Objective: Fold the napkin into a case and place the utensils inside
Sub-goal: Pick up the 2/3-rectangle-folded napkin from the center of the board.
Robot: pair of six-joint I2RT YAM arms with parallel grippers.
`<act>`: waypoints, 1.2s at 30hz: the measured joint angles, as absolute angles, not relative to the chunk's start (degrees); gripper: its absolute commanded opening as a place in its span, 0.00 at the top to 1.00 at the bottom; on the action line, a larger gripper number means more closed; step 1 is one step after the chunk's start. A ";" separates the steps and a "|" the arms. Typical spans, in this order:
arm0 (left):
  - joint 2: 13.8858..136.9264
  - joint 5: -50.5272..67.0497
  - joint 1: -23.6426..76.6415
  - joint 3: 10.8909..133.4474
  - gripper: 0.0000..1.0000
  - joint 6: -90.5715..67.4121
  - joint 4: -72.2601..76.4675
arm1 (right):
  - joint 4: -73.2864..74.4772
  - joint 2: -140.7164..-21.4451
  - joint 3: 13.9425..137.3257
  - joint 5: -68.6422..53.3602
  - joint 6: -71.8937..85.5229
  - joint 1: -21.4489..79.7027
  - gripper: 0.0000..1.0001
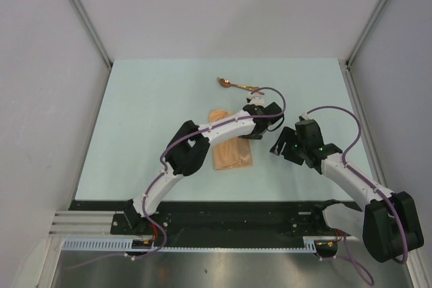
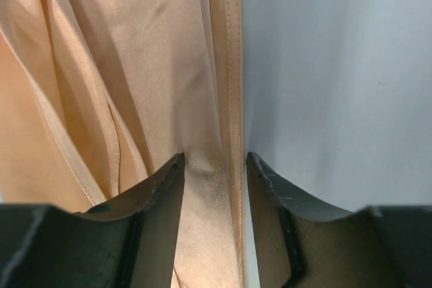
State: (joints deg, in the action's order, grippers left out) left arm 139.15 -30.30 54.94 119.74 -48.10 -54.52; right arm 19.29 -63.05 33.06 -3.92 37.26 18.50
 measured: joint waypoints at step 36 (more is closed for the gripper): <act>110.67 -2.85 47.48 80.23 0.47 -36.80 -22.35 | 5.89 -85.25 44.56 -24.16 34.96 15.07 0.17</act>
State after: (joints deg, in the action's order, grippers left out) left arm 110.67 -2.85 47.48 80.23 -36.80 -22.35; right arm 5.89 -85.25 44.56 -24.16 34.96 15.07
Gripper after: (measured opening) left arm 0.121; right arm 0.831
